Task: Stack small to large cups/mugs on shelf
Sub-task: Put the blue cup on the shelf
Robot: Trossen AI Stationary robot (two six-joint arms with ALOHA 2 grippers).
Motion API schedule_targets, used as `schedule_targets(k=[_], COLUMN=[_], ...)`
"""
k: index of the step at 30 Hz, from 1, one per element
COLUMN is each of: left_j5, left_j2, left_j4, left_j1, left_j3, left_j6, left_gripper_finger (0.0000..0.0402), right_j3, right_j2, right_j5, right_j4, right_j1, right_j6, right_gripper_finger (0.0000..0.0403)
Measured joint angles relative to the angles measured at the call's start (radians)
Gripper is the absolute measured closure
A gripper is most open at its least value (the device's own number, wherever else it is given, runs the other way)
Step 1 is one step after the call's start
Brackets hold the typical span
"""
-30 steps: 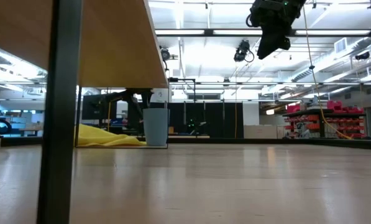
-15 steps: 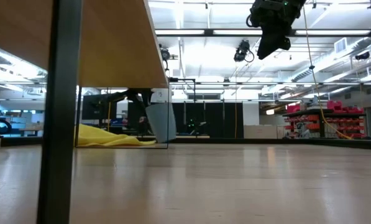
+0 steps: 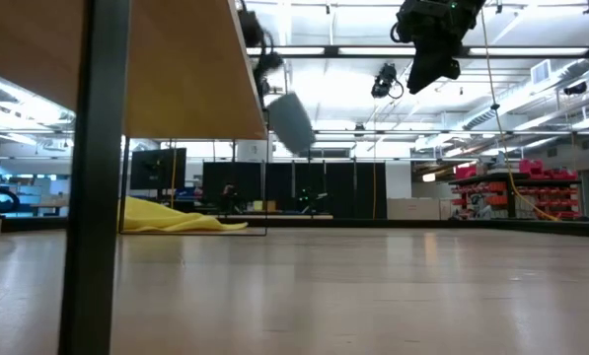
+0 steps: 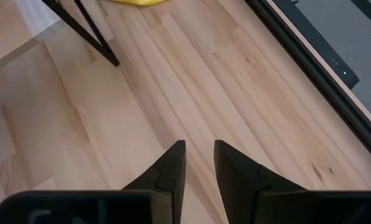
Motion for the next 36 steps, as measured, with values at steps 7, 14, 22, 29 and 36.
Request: schedule_targets(k=[7,14,22,29,36], left_j5=[-0.009,-0.037,-0.037,0.077,0.246], left_j2=[-0.001,-0.003,-0.003,-0.015,-0.038], left_j4=[-0.277,-0.45,-0.583,-0.59,-0.549], left_j1=[-0.035,-0.097,-0.198,-0.339,-0.531], left_j3=[0.322,0.578,0.762,0.787,0.787], left_j6=[0.083,0.107,0.108,0.074,0.021], left_gripper_finger=[0.0391,0.0391,0.0391,0.0391,0.039], right_j3=[0.0,0.0,0.0,0.0,0.0], right_j2=[0.0,0.0,0.0,0.0,0.0], right_j5=[0.0,0.0,0.0,0.0,0.0], right_j4=[0.0,-0.001,-0.001,-0.002,-0.002], right_j1=[-0.019,-0.069,-0.084,-0.084,-0.084], right_j6=[-0.05,-0.053,-0.053,-0.052,-0.041], right_gripper_finger=[0.0312,0.0312,0.0312,0.0312,0.0312])
